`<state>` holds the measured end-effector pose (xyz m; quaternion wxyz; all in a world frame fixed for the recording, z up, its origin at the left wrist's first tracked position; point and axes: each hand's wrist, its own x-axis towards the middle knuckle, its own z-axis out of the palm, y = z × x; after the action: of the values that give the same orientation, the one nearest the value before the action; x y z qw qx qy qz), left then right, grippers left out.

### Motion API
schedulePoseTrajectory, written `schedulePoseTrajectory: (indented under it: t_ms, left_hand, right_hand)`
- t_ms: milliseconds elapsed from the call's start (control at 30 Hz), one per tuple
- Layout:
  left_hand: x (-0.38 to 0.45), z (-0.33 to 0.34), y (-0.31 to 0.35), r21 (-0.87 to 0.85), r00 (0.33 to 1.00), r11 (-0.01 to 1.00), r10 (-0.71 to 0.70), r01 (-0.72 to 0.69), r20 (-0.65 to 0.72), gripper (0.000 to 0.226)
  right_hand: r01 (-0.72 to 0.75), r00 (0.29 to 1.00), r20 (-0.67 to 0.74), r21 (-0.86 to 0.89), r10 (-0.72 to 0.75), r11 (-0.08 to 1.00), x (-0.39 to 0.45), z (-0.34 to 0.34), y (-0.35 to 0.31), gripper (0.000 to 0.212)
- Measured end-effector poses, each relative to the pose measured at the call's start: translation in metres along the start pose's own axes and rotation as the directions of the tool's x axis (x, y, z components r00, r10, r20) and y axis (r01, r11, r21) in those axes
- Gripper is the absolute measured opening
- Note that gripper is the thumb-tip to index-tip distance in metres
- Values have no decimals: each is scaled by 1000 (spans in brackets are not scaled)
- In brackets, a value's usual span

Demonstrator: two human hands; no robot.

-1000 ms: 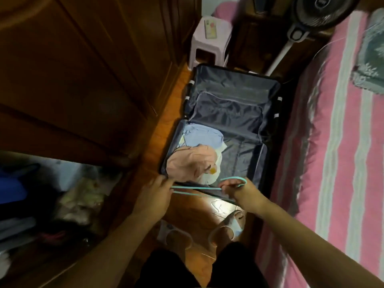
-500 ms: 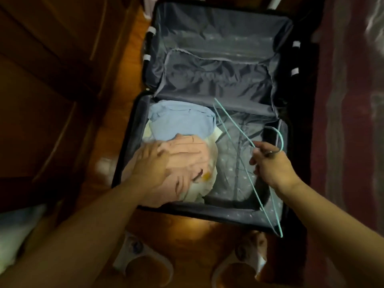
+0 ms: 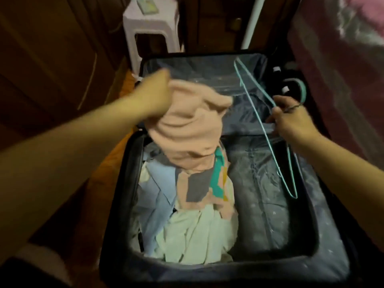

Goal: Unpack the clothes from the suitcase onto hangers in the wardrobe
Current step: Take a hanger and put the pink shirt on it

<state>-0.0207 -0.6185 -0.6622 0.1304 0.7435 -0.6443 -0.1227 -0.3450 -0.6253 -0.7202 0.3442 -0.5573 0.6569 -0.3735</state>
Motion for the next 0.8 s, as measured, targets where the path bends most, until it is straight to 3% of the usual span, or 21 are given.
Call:
schedulePoseTrajectory:
  t_ms: [100,133,200,267,367,400,467,500,533,567,633,667,700,733,767,800]
  left_hand:
    - [-41,48,-55,261,930,957,-207,128,303,61]
    - [-58,60,-66,216,906,969,-198,122,374,62]
    - [-90,84,-69,-53,877,995,-50,86,479,64]
    - [-100,109,-69,-136,887,991,67,-5,457,80]
    - [-86,138,-69,51,919,977,175,-206,353,83]
    - [-79,137,-70,61,926,972,198,-229,322,74]
    - [-68,123,-71,-73,912,981,194,-180,361,38]
    - [-69,113,-66,-125,862,974,226,-189,453,24]
    - [-75,105,-59,-164,763,961,277,-223,585,18]
    - [-82,98,-54,-156,613,949,296,-272,733,16]
    - [-103,84,-44,-11,280,925,126,-381,952,18]
    - [-106,83,-47,70,223,892,35,-446,974,24]
    - [-102,83,-52,123,283,884,11,-450,959,28]
    - [-95,83,-58,162,420,918,6,-361,907,28]
    - [-83,83,-66,142,600,976,-13,-168,800,26]
    - [-74,83,-71,45,730,998,-68,51,680,28]
  right_hand:
    - [-123,985,109,-78,131,989,-15,18,5,42]
    - [-167,977,124,-65,174,984,-20,23,1,38]
    - [-233,960,143,-74,241,970,-30,33,-1,28]
    - [-252,950,167,-93,265,963,-38,42,1,26]
    - [-217,955,173,-149,242,965,-47,49,0,27]
    - [-197,959,170,-180,228,964,-49,50,-1,26]
    - [-180,962,165,-218,218,959,-52,50,-6,28]
    - [-186,961,161,-223,224,957,-52,50,-9,30]
    - [-190,961,157,-226,228,955,-51,51,-12,30]
    - [-186,962,152,-234,225,954,-49,53,-14,31]
    - [-151,969,148,-267,195,952,-45,61,-14,31]
    - [-128,972,156,-286,178,949,-44,67,-13,31]
    - [-102,973,168,-308,160,946,-44,74,-13,31]
    - [-71,973,185,-330,138,941,-44,83,-9,30]
    - [-32,973,202,-352,109,936,-45,90,-8,30]
    - [7,970,226,-377,85,926,-48,96,-6,30]
